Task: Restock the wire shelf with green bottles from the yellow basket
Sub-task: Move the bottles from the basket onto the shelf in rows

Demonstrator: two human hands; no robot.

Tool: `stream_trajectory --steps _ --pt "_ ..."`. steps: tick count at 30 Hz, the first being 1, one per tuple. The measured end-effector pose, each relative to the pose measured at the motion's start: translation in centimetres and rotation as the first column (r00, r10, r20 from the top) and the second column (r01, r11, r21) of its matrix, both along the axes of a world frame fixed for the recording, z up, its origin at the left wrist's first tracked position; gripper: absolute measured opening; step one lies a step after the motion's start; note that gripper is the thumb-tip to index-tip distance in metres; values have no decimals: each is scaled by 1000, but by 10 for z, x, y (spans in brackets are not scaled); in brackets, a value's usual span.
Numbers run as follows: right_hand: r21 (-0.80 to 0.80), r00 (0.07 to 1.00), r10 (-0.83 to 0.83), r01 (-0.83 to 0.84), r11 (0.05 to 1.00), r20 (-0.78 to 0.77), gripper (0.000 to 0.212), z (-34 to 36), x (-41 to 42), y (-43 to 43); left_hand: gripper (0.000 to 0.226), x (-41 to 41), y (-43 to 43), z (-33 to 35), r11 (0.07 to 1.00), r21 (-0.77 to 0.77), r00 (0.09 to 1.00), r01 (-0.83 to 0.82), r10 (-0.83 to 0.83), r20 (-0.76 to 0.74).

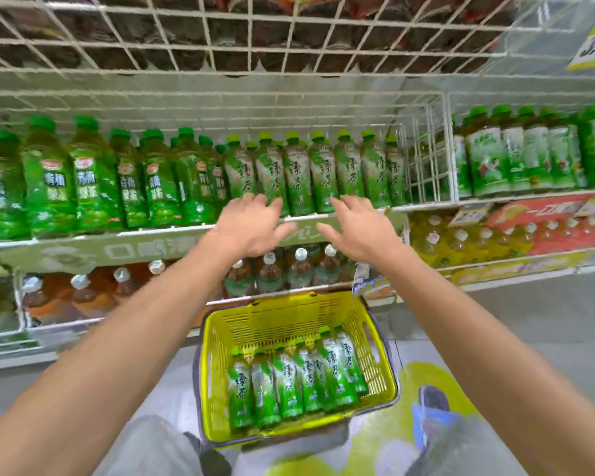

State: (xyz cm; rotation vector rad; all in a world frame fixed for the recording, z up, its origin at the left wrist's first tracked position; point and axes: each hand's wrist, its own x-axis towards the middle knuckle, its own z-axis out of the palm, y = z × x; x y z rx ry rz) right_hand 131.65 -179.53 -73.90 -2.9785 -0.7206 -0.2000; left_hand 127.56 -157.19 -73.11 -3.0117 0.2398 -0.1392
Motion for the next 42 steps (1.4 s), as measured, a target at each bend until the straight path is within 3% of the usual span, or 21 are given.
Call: stream_trajectory --steps 7,13,18,26,30,37,42 --pt "5 995 -87 87 996 -53 69 -48 -52 -7 67 -42 1 -32 999 -21 999 38 -38 30" --pt "-37 972 -154 150 988 -175 64 -111 -91 -9 67 -76 9 -97 999 -27 994 43 -46 -102" --pt "-98 931 -178 155 983 -319 64 -172 -100 -16 66 -90 10 -169 999 -53 955 -4 -12 -298" --pt "-210 822 -252 164 964 -510 62 -259 -85 -28 68 -84 26 -291 952 -127 755 -280 136 -641" --pt "-217 801 -247 150 965 -545 63 -292 -75 -26 61 -74 37 -331 916 -111 691 -387 208 -692" --pt "-165 862 -180 114 980 -473 58 -326 -55 -38 56 -58 36 -388 812 -136 575 -568 273 -771" --pt "-71 875 -123 102 992 -467 52 -341 -48 -42 44 -57 35 -407 711 -182 561 -679 342 -754"
